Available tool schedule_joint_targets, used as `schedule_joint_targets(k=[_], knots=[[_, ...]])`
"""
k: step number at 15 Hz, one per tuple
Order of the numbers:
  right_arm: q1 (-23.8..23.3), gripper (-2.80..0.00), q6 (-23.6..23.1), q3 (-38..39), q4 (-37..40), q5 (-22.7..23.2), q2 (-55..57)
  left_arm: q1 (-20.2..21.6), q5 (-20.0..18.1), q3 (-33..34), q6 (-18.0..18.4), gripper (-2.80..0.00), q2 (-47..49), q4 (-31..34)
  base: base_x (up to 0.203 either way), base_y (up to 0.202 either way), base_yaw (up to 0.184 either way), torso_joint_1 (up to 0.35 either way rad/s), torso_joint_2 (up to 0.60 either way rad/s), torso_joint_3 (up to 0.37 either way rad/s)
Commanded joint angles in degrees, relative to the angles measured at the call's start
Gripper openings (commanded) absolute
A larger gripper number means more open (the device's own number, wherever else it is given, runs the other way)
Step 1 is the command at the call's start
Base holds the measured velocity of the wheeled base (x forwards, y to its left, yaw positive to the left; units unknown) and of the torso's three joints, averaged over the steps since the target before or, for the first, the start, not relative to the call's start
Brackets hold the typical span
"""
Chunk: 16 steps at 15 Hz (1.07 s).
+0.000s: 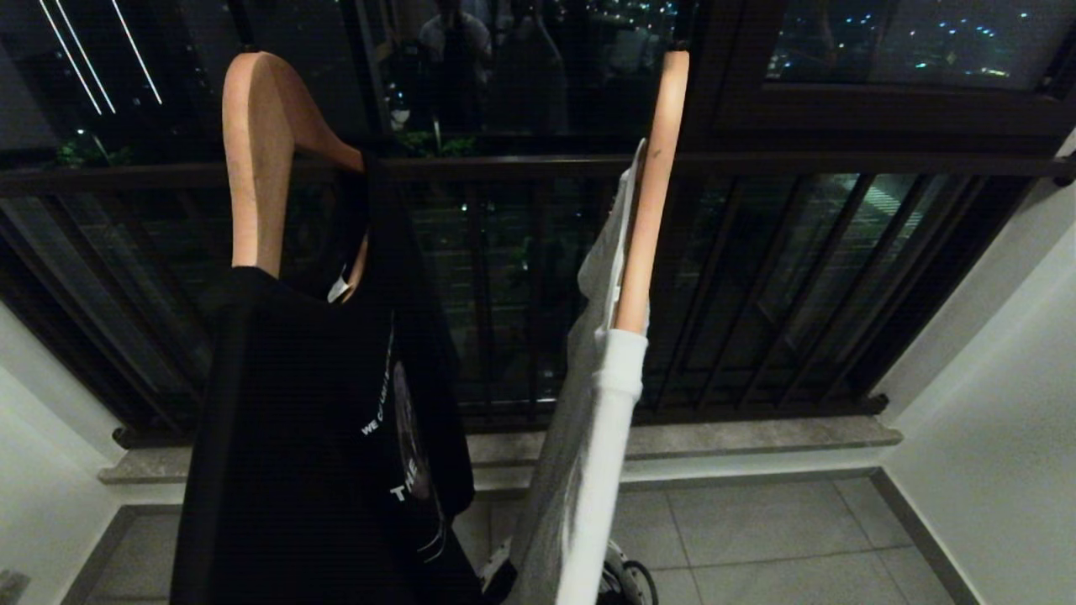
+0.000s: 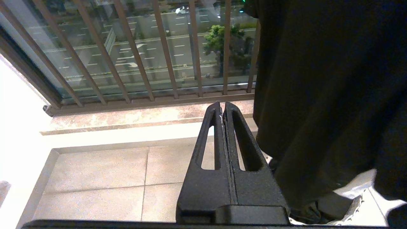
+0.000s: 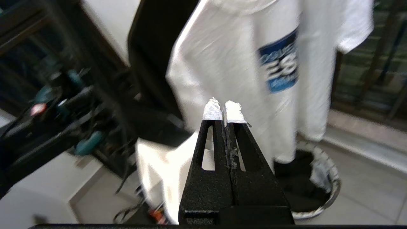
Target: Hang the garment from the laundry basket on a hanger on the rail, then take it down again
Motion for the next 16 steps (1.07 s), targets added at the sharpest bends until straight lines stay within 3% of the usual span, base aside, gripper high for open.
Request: schedule_joint_targets(k=[1,3,8,9,12,16], knots=[[2.29,-2.8,0.06,-0.01,2.29,-1.16,-4.34,0.02,-0.01,0.18,0.03,-2.8,-0.04,-0.02,0.0,0.0,0.0,0.0,0.0,0.0],[2.63,-2.8,0.13,1.26,3.32,-2.77,-7.58,0.02,-0.01,0.12,-0.03,-2.8,-0.04,-0.02,0.0,0.0,0.0,0.0,0.0,0.0],[2.19,-2.8,-0.54,6.53,2.82,-13.7,-17.04,0.02,-0.01,0.18,-0.04,-2.8,-0.04,-0.02,0.0,0.0,0.0,0.0,0.0,0.0],[2.17,-2.8,-1.46,9.09,1.74,-17.16,-19.29,0.02,-0.01,0.12,-0.01,-2.8,-0.04,-0.02,0.0,0.0,0.0,0.0,0.0,0.0],[2.15,-2.8,-3.06,16.88,-4.5,-34.11,-20.51,0.02,0.08,0.18,-0.41,-2.8,-0.04,-0.02,0.0,0.0,0.0,0.0,0.0,0.0],[2.15,-2.8,-4.5,32.66,-18.03,-46.16,-20.65,0.02,0.08,0.18,-0.41,-2.8,-0.04,-0.02,0.0,0.0,0.0,0.0,0.0,0.0]])
